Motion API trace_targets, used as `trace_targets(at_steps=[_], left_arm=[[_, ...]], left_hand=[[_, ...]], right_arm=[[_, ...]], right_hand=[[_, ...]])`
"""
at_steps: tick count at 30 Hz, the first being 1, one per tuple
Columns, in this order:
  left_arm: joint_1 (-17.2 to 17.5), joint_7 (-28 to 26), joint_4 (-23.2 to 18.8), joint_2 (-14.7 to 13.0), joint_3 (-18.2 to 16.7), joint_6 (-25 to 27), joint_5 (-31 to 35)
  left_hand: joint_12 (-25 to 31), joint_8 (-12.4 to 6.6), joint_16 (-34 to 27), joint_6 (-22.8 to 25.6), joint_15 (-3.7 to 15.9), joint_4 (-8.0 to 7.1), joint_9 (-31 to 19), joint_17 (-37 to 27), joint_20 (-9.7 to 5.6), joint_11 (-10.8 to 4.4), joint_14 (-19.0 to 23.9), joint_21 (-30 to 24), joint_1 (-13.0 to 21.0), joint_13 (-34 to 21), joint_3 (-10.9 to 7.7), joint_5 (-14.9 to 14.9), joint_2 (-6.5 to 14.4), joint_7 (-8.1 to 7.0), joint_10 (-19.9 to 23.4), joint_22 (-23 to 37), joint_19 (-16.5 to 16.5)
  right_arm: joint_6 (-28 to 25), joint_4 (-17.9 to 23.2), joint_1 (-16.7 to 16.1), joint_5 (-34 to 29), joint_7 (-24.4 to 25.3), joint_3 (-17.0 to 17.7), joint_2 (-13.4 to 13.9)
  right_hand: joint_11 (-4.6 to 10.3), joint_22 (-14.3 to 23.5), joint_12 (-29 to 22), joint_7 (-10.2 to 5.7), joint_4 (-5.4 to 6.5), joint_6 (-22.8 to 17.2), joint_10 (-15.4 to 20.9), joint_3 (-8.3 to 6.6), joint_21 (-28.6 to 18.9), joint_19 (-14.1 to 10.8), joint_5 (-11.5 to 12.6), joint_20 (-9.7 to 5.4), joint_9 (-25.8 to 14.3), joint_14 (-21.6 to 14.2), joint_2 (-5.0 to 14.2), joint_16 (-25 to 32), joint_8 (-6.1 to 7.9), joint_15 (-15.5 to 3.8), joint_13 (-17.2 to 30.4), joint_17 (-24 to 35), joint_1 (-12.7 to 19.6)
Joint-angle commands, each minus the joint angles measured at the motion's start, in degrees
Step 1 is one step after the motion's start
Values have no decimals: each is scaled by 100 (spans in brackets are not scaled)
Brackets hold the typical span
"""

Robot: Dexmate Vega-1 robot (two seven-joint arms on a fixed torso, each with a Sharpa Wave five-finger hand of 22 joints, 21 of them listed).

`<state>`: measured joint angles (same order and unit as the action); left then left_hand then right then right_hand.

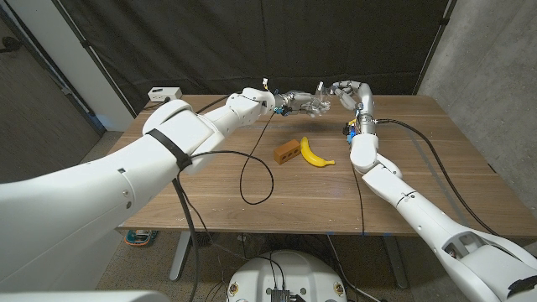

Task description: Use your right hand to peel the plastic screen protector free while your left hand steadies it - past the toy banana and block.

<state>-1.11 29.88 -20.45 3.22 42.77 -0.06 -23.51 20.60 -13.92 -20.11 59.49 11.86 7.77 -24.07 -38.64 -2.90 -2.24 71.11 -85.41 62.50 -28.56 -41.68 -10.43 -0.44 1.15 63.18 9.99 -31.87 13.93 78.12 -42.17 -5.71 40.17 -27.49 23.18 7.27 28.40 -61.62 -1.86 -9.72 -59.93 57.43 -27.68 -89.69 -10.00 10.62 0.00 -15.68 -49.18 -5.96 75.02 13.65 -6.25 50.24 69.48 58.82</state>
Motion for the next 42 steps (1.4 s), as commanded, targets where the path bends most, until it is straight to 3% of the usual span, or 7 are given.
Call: trace_targets(at_steps=[1,16,18,28,31,33,42], left_arm=[[-14,265,17,-34,-1,-105,-52],[-4,244,18,-48,3,-88,-14],[-5,224,19,-53,5,-81,-11],[-8,205,20,-55,6,-60,-14],[-9,178,21,-44,8,-42,-15],[-10,193,20,-45,5,-53,-20],[-7,283,18,-48,-4,-88,-30]], left_hand=[[-14,-27,11,431,49,3,-15,-5,-634,-496,24,-30,34,-16,-35,-21,33,392,650,17,26],[-29,-15,17,430,44,3,-29,-24,-635,-501,8,-30,38,-30,-32,-21,35,378,643,17,35],[-25,-16,17,431,45,1,-34,-16,-635,-498,20,-29,35,-37,-28,-20,34,372,651,17,37],[-38,-2,23,430,45,2,-27,-20,-634,-495,13,-28,37,-37,-28,-19,33,380,648,16,42],[-42,-3,20,440,43,-1,-26,-22,-636,-497,20,-31,33,-34,-24,-18,32,382,651,16,31],[-48,-1,25,440,46,-1,-28,-16,-634,-501,22,-28,32,-27,-23,-18,30,375,655,16,44],[-47,1,29,448,44,-1,-33,-19,-640,-499,22,-30,34,-51,-23,-19,33,372,654,16,33]], right_arm=[[-399,-50,82,-311,504,-118,-98],[224,-391,167,-397,942,-190,-208],[280,-419,176,-410,932,-204,-199],[372,-457,218,-381,736,-238,-143],[240,-354,200,-354,589,-245,-88],[154,-326,199,-385,589,-251,-83],[50,-319,221,-423,592,-267,-81]], right_hand=[[57,3,-9,13,-3,-9,111,17,-41,-132,69,-56,29,-113,-7,48,-15,-629,-71,1,181],[103,-15,-560,-39,102,-638,421,68,-19,-183,151,-30,99,-314,75,207,183,-616,574,109,311],[100,-10,-625,-23,82,-836,499,34,-27,-180,162,-33,108,-368,130,244,254,-617,641,113,397],[136,14,-751,-7,97,-1027,606,7,-39,-144,111,-48,178,-412,200,291,276,-613,814,114,438],[127,22,-814,-6,108,-1009,600,8,-37,-108,94,-27,204,-414,201,299,248,-606,925,115,423],[132,31,-865,16,158,-853,553,68,-27,-41,61,10,245,-398,135,321,148,-601,1051,122,280],[124,53,-698,8,138,-835,566,55,-32,-15,66,7,313,-360,131,385,55,-607,821,127,251]])
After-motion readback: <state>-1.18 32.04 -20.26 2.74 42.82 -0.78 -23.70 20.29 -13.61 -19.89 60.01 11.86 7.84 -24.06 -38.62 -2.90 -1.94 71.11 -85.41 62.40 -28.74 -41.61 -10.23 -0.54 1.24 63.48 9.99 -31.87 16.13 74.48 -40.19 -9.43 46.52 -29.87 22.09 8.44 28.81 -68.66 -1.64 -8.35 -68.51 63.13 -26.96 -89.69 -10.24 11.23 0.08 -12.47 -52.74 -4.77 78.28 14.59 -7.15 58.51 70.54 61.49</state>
